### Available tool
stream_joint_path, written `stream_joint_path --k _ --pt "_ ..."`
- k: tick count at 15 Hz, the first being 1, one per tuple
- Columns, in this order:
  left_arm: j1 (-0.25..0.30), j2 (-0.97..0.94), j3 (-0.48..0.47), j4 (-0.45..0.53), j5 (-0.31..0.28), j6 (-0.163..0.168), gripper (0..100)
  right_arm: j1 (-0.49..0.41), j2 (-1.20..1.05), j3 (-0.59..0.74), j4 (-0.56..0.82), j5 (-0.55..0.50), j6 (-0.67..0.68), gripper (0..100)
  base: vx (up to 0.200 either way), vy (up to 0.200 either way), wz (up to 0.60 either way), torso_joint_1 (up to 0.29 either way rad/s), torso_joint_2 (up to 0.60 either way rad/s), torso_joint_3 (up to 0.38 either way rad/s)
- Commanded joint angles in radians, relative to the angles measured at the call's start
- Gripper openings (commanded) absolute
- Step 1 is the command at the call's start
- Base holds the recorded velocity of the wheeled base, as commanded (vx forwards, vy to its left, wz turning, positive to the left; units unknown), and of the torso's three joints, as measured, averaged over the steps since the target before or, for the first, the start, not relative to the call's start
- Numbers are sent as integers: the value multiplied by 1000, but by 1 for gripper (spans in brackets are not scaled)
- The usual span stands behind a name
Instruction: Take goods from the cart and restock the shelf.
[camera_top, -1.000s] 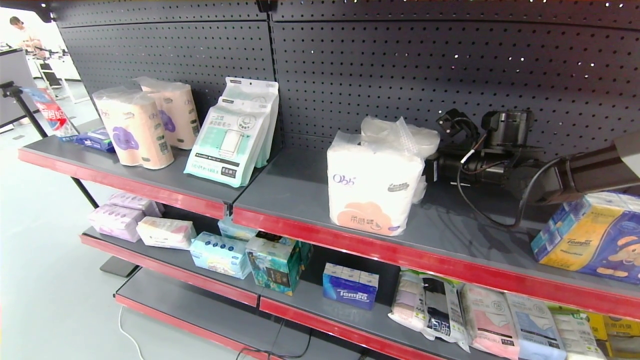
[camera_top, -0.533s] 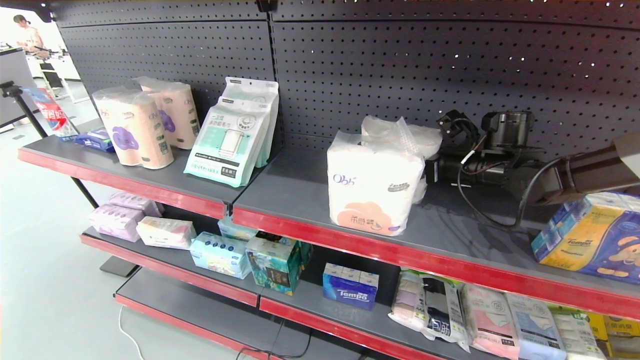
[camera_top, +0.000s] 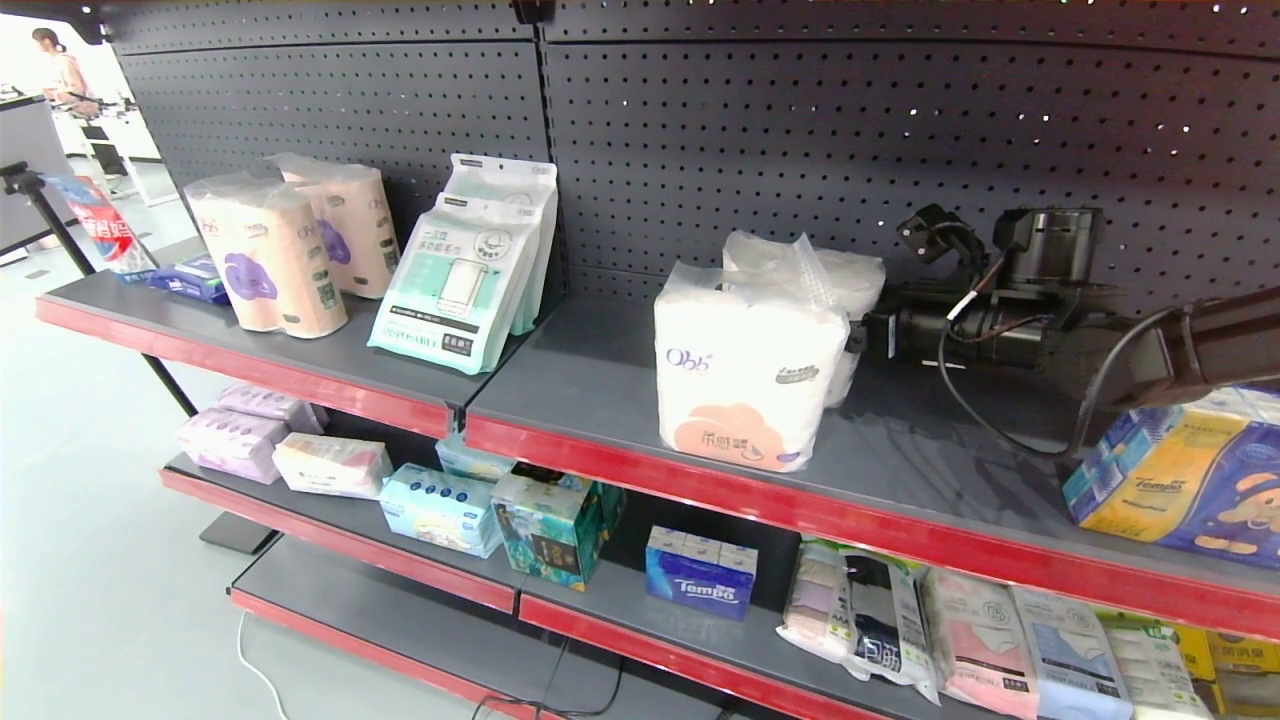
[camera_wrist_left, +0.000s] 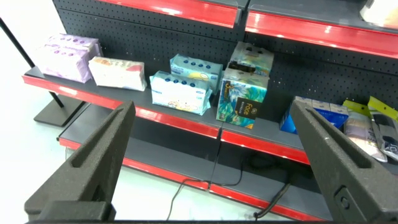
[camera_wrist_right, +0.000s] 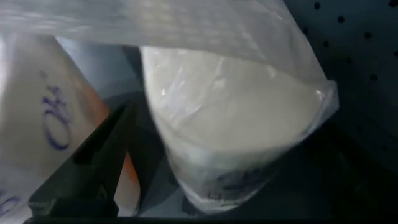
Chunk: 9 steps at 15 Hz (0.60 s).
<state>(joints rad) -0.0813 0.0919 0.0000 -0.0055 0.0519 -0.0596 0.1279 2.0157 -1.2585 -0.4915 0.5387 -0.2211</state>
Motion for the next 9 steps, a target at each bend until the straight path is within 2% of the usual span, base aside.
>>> stream_joint_path --k 1,9 --pt "0 2 0 -1 0 0 100 -8 -57 39 -1 0 -1 100 0 0 0 0 0 0" --pt "0 2 0 -1 0 0 100 -24 -196 143 -1 -3 -1 100 0 0 0 0 0 0"
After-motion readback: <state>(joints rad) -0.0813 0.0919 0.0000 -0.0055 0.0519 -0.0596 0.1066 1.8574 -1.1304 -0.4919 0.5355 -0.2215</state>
